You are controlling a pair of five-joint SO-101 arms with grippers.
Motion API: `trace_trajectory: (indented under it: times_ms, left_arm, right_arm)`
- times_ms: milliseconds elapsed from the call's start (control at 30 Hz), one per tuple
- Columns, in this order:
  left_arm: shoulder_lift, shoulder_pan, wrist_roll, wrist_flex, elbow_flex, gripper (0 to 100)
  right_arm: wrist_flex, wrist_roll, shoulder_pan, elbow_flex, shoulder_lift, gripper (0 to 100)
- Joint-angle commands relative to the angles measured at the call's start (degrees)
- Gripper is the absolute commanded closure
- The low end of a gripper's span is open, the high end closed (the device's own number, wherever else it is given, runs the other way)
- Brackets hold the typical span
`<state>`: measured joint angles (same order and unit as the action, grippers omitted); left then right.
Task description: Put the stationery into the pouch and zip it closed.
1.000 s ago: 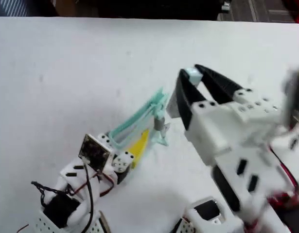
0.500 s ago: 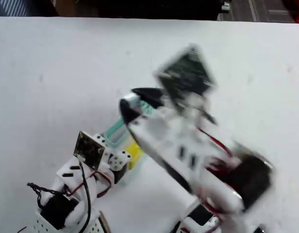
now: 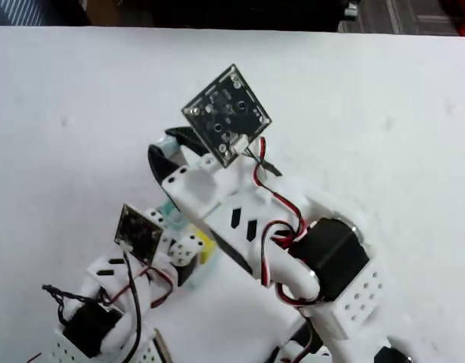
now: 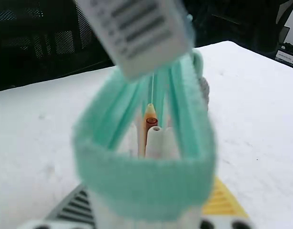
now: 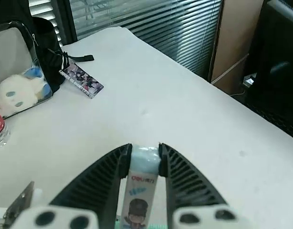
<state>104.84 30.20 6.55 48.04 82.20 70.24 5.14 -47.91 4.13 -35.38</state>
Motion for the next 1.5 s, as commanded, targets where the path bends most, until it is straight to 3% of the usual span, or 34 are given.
trace_trajectory:
  times_ms: [0,167,433,600,700,800,933,1467]
  left_arm:
    - [0.04,-0.31,0.62,0.18,-2.81,83]
    - [0.04,-0.4,0.62,0.18,-2.81,83]
    - [0.04,-2.24,0.62,-0.79,-2.73,83]
    - [0.04,-5.32,0.97,-1.85,-2.73,83]
    - [0.04,-5.23,0.97,-1.67,-2.73,83]
    - [0.04,-5.23,0.97,-1.67,-2.73,83]
    - [0.04,-5.23,0.97,-1.58,-2.73,83]
    - [0.04,-5.23,0.7,-1.49,-2.73,83]
  right_arm:
    - [-1.8,1.41,-0.48,-1.14,-0.92,98.2]
    - [0.84,1.58,-0.48,-6.07,-3.82,98.2]
    - [1.19,1.85,-0.48,-18.9,-22.37,98.1]
    - [1.19,12.84,-0.57,-26.9,-29.41,98.1]
    - [0.04,15.56,-0.57,-30.33,-30.73,97.7]
    - [-3.56,14.77,-0.57,-32.35,-30.64,88.9]
    - [-6.11,4.66,-0.22,-31.38,-29.49,75.2]
    - [4.18,3.25,4.7,-12.31,-22.11,74.7]
